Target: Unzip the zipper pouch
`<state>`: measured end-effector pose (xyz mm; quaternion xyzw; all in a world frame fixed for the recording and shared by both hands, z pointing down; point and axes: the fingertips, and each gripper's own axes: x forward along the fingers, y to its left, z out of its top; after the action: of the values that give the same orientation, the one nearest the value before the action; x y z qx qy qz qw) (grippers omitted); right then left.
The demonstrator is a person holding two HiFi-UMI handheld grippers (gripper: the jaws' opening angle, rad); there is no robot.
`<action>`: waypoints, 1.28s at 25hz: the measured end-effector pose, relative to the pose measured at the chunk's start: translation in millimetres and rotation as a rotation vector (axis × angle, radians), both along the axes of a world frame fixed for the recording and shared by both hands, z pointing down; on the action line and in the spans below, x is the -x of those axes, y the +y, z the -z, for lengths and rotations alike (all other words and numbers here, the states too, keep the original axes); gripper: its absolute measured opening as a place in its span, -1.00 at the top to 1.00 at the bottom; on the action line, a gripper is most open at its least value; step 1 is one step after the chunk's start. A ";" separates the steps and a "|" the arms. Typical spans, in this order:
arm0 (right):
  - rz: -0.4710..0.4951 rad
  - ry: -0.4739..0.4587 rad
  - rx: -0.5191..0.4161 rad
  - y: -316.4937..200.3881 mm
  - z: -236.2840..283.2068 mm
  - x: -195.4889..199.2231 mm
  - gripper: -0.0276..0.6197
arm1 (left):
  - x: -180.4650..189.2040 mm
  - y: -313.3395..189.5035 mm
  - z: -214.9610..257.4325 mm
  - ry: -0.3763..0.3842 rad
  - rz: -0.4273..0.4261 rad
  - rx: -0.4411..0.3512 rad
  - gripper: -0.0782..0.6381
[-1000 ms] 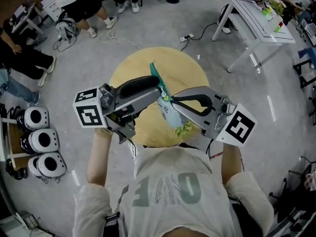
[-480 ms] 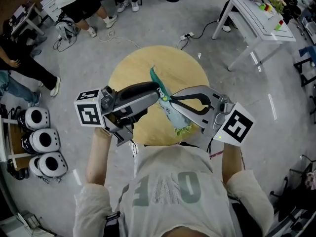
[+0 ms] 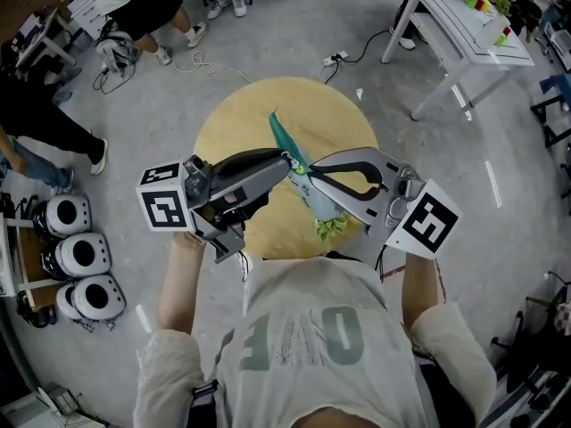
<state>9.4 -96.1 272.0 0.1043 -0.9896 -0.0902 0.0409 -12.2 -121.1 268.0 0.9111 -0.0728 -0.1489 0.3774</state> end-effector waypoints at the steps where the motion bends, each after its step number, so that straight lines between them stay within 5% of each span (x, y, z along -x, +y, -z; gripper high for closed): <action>1: 0.002 -0.003 0.001 1.0 -0.5 -0.1 0.81 | -0.5 -0.3 -1.8 -0.008 0.002 -0.001 0.59; 15: 0.068 0.120 -0.001 12.1 -12.3 -13.5 0.81 | -14.1 7.7 -14.4 -0.008 -0.077 0.048 0.66; 22: -0.151 0.015 0.014 -18.1 -11.4 -16.6 0.79 | -6.5 -19.6 -11.5 0.098 0.124 0.134 0.71; 25: -0.193 0.006 0.016 -22.8 -11.5 -16.1 0.23 | -8.5 -25.0 -4.2 0.097 0.183 0.102 0.71; 28: -0.248 -0.044 -0.036 -27.2 0.2 -12.8 0.24 | -8.9 -26.7 0.9 0.077 0.223 0.065 0.71; 30: -0.282 -0.047 -0.070 -29.8 3.0 -12.7 0.53 | -8.4 -27.4 2.2 0.073 0.241 0.052 0.71; 32: -0.293 -0.017 -0.085 -32.3 -1.1 -11.3 0.60 | -7.4 -27.8 2.2 0.079 0.246 0.054 0.71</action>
<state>20.7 -128.4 273.0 0.2501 -0.9593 -0.1242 0.0409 -4.8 -148.9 265.8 0.8783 -0.1729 -0.2278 0.3831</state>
